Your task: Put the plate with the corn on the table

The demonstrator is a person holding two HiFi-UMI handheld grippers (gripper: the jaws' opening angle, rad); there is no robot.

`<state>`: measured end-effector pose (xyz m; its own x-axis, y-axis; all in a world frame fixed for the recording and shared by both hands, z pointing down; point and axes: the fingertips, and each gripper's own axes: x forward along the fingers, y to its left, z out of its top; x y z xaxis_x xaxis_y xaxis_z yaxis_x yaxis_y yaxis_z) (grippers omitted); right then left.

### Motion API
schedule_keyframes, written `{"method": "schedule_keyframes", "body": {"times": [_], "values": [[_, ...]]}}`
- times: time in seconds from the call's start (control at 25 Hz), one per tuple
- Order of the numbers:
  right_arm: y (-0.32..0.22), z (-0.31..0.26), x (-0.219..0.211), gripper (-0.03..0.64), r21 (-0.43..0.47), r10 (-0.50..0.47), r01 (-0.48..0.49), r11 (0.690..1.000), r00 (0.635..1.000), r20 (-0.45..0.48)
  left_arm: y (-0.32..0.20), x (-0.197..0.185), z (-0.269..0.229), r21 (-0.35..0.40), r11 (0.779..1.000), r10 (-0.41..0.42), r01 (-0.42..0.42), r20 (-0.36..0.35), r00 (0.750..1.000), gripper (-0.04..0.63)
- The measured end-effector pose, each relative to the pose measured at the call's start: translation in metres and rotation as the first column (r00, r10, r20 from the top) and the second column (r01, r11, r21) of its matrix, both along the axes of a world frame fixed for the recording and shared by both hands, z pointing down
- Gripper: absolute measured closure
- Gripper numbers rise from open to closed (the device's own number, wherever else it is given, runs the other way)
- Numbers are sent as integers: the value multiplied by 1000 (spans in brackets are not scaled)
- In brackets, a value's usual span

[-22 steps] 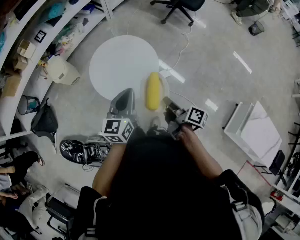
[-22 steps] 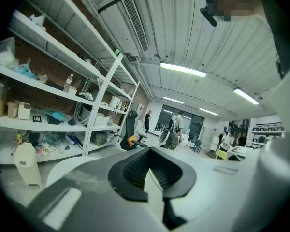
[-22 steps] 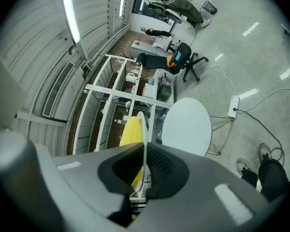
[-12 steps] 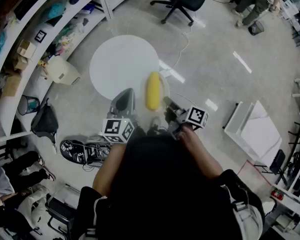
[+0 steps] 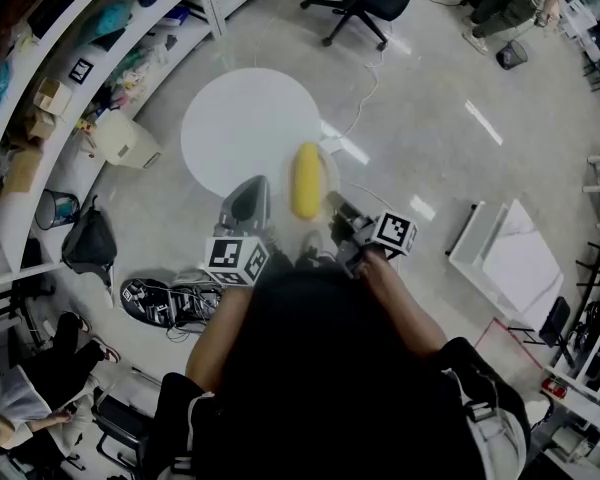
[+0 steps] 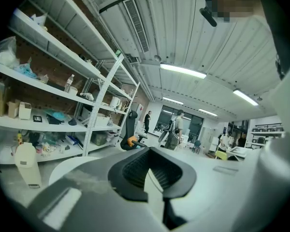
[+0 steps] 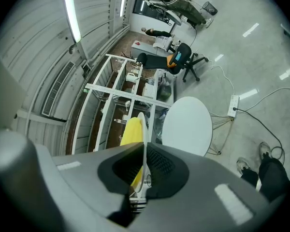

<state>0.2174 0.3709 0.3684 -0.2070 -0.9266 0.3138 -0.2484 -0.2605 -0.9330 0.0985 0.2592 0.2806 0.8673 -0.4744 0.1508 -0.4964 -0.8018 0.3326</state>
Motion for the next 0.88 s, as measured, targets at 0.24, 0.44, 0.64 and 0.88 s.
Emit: {"method": "schedule_keyframes", "body": {"times": [0.24,0.44,0.64,0.88], "values": [[-13,-5,-13,592,33,-6,6,999,1000,7,-10,-11,-3,8,1000,3,-3,-9,1000,593],[-27,-4,-19,592,11,3,-3,1000,1000,-17,-27,-22,-5,6,1000,4,-3,-16,1000,592],[-43,-10,-30,592,25,12,-12,1000,1000,-6,-46,-36,-6,-1,1000,-1,1,-25,1000,594],[-66,-12,-39,592,33,-2,3,999,999,-40,-66,-50,-5,-1,1000,-6,6,-34,999,592]]}}
